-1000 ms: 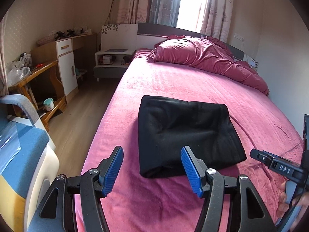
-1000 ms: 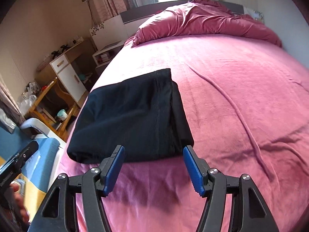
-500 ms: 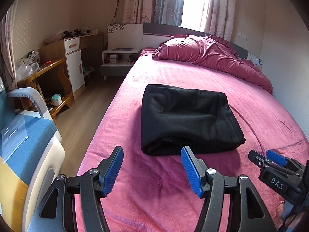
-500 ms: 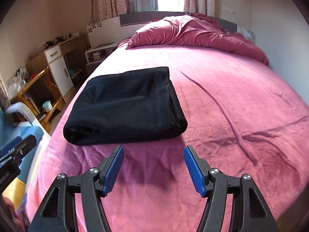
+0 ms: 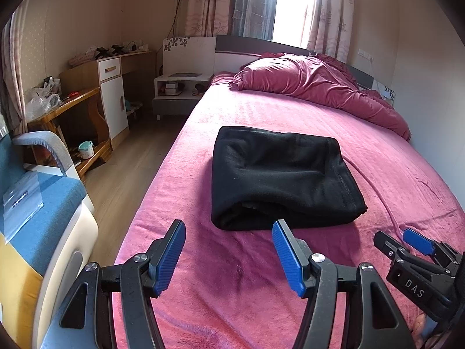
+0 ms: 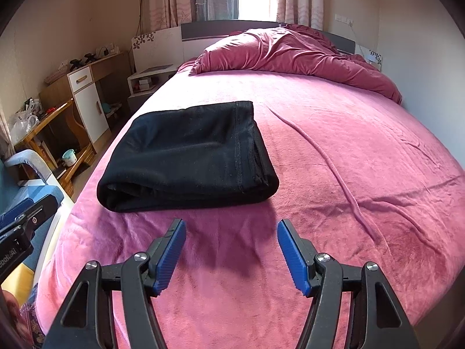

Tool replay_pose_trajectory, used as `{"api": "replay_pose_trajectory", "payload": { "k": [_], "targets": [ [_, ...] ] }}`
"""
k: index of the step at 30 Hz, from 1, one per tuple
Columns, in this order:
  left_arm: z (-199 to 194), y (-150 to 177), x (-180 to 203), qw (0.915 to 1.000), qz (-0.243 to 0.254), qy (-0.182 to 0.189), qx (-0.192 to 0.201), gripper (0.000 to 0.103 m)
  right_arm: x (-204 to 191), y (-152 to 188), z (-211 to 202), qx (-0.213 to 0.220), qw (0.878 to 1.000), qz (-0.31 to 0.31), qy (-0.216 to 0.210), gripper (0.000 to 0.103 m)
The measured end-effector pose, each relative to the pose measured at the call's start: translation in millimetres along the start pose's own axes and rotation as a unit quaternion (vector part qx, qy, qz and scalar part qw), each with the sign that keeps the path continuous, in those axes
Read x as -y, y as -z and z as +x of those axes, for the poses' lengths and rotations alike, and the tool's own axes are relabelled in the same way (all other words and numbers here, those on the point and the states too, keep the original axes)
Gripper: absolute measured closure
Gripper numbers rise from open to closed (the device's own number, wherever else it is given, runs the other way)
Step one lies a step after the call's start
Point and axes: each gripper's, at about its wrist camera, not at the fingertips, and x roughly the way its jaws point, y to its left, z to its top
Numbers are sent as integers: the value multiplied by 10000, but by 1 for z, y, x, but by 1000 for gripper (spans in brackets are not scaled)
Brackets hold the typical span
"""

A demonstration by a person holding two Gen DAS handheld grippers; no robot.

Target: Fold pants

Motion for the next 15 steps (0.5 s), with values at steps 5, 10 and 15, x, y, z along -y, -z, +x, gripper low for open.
{"api": "replay_pose_trajectory", "payload": {
  "k": [5, 10, 15],
  "targets": [
    [0, 0, -1, 10000, -39, 23, -8, 39, -1, 1, -2, 44, 10000, -34, 25, 37],
    [0, 1, 1, 10000, -8, -42, -4, 38, -3, 2, -4, 71, 10000, -54, 34, 37],
    [0, 2, 2, 10000, -13, -84, 0, 38, -4, 4, -4, 63, 10000, -55, 44, 37]
  ]
}}
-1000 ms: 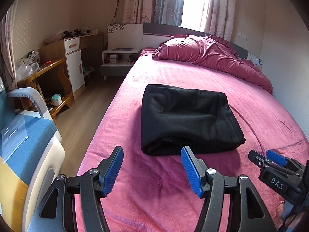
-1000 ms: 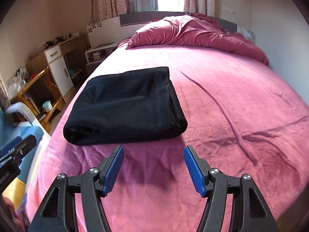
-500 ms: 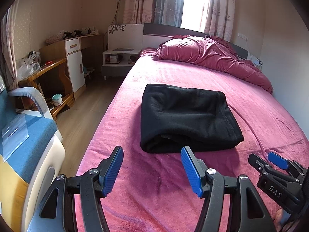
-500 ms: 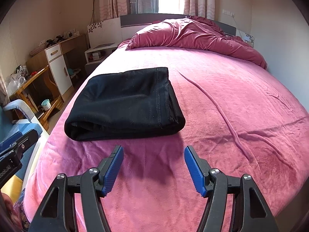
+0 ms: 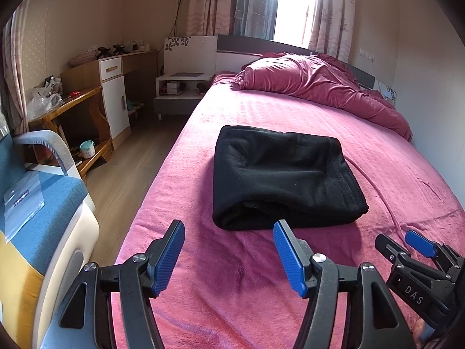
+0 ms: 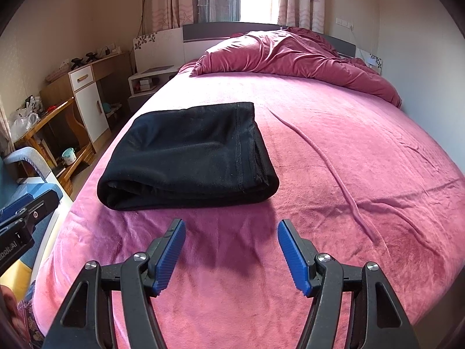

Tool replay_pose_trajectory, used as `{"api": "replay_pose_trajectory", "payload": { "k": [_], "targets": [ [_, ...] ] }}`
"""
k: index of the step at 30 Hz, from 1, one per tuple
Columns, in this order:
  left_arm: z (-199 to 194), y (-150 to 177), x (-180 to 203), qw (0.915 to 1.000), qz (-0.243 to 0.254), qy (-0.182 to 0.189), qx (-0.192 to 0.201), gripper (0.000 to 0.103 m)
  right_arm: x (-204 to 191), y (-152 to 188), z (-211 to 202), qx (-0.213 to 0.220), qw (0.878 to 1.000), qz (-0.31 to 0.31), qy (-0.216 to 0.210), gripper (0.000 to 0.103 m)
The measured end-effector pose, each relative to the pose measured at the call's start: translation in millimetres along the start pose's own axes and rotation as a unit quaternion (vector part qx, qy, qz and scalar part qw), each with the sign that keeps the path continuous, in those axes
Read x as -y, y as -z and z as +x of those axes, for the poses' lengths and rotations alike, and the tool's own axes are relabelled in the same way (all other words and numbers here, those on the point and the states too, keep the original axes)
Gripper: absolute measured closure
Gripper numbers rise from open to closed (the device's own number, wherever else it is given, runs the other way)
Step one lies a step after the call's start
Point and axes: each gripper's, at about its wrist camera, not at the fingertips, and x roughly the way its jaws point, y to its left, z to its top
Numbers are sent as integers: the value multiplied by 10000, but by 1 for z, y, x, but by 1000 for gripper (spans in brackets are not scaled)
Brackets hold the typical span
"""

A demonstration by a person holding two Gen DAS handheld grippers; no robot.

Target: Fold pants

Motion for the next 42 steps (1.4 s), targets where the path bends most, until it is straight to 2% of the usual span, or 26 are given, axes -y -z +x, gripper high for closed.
{"api": "replay_pose_trajectory", "payload": {
  "k": [4, 13, 25, 42],
  "targets": [
    [0, 0, 0, 10000, -36, -56, 3, 38, -1, -5, 3, -11, 10000, -25, 15, 37],
    [-12, -15, -5, 9994, -121, -168, 289, 38, -10, -27, -1, 283, 9995, -91, 50, 37],
    [-20, -19, -2, 9987, -88, -208, 451, 38, -17, -30, -13, 460, 9988, -116, 93, 37],
    [-23, -15, 8, 9991, 24, -152, 394, 38, -18, -25, -14, 441, 9989, -138, 122, 36]
  ]
}}
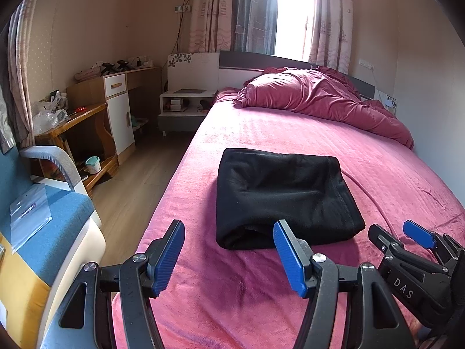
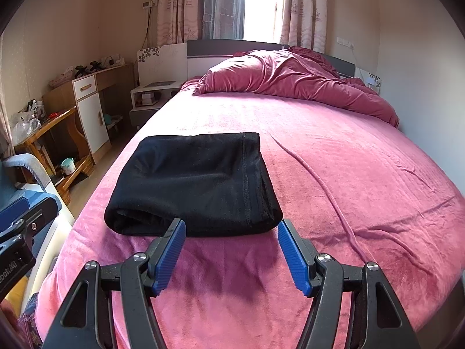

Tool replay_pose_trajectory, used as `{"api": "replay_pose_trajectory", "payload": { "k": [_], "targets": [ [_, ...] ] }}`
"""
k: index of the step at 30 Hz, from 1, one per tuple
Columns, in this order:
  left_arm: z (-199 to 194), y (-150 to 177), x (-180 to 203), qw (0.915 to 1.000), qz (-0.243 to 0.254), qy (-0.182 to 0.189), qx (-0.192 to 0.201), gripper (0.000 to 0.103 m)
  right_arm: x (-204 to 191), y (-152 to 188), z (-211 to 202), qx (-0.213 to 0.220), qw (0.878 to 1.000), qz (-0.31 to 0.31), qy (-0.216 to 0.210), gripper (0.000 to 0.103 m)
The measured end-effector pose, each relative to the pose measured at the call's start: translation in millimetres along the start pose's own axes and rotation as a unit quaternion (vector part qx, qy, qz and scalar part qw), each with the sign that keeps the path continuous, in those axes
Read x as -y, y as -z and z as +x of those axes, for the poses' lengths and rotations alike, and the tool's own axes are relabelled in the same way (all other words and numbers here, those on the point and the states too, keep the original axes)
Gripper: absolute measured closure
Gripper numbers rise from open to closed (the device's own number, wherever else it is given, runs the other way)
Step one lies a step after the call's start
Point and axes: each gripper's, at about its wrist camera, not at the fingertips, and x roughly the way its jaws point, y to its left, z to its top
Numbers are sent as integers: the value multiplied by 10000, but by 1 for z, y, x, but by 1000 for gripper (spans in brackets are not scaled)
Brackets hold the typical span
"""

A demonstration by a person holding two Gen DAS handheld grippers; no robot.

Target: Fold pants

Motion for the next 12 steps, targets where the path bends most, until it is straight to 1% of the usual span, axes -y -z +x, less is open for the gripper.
{"api": "replay_pose_trajectory", "payload": {
  "k": [6, 9, 12],
  "targets": [
    [2, 1, 2, 10000, 15, 7, -66, 38, 2, 4, 3, -41, 10000, -15, 17, 35],
    [1, 3, 3, 10000, 25, 20, -1, 38, 2, 7, 5, -86, 10000, -18, 24, 35],
    [7, 4, 1, 9998, -51, 83, -148, 38, 9, 11, 14, -260, 9996, 87, -61, 35]
  ]
}}
